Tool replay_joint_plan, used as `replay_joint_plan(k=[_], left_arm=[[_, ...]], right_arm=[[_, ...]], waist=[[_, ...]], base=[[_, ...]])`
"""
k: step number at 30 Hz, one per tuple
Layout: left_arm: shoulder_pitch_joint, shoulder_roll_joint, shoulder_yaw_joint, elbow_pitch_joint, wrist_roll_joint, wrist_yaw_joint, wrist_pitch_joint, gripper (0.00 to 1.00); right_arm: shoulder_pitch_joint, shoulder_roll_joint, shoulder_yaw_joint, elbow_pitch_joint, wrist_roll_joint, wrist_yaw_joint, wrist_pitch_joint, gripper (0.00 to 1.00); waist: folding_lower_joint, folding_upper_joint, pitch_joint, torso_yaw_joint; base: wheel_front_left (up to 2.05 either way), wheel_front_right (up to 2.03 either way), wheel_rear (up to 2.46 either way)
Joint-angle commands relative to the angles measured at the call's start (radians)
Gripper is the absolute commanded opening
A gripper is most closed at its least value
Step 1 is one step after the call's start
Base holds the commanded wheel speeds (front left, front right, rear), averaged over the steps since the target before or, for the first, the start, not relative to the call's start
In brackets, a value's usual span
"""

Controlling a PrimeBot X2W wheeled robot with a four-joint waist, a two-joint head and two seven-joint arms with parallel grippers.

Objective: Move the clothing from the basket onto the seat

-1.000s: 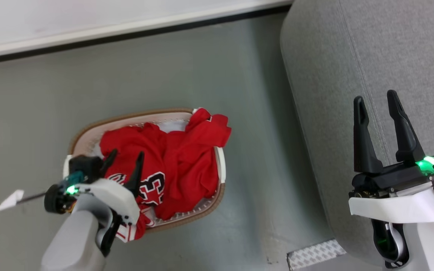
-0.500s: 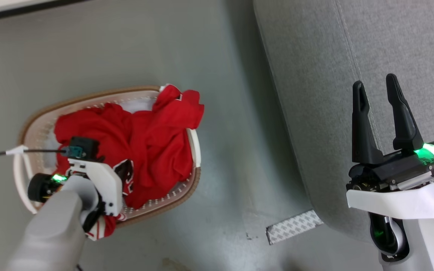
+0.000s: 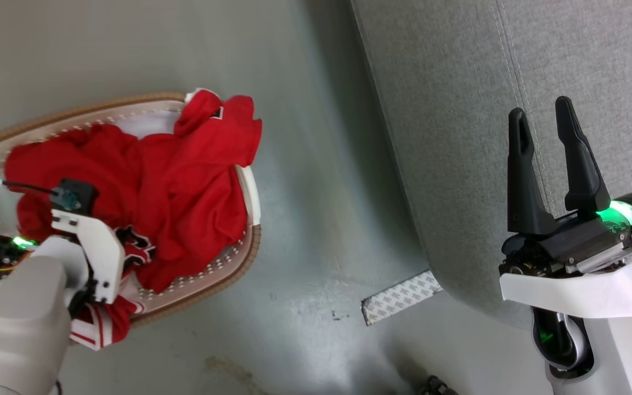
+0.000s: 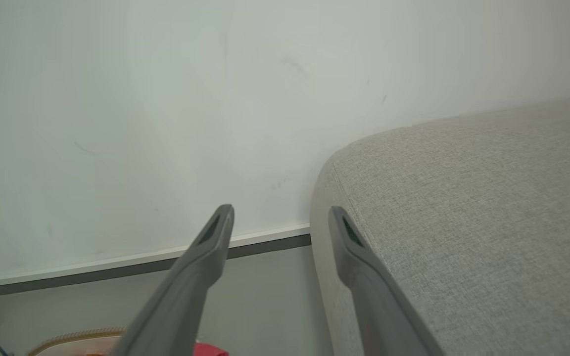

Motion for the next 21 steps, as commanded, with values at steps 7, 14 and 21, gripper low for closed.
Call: replay_joint_plan(k=[7,14,21], left_arm=[[-0.003,0.024,-0.042,0.028,0.003,0.002,0.082,0.67],[-0.005,0.023,-0.07,0.023,-0.026,0.002,0.059,0.0],[0.044,-0.014,-0.059,0.021,-0.079,0.002,-0.025,0.0]], right_arm=[[-0.012,0.0,0.007,-0.004,0.009,-0.002,0.0,1.0],[-0.016,0.0,0.002,0.006,0.003,-0.002,0.001,1.0],[-0.008,0.0,-0.004,0.028,-0.011,-0.002,0.0,1.0]], waist=[[-0.0001,0.0,0.03,-0.026],[-0.0001,0.0,0.014,-0.013],[-0.0001,0.0,-0.097,0.024]], base=[[0.0,0.0,0.0],[0.0,0.0,0.0],[0.0,0.0,0.0]])
